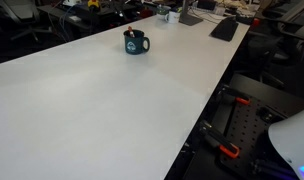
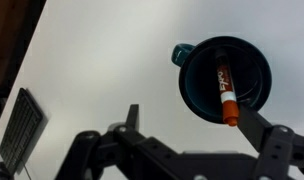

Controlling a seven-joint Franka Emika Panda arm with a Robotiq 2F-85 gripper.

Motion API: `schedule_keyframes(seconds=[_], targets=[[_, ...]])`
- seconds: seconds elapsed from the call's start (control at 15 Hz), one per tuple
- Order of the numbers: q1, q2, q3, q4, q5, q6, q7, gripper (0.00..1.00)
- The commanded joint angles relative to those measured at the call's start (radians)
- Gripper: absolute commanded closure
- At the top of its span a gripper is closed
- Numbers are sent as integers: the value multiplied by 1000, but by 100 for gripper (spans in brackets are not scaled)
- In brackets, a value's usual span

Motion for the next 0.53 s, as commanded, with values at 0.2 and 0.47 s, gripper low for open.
schedule_keyframes(seconds=[0.2,0.47], targets=[[-53,55,60,13,6,-1,-246,0],[-52,64,50,-1,0,1,-252,0]])
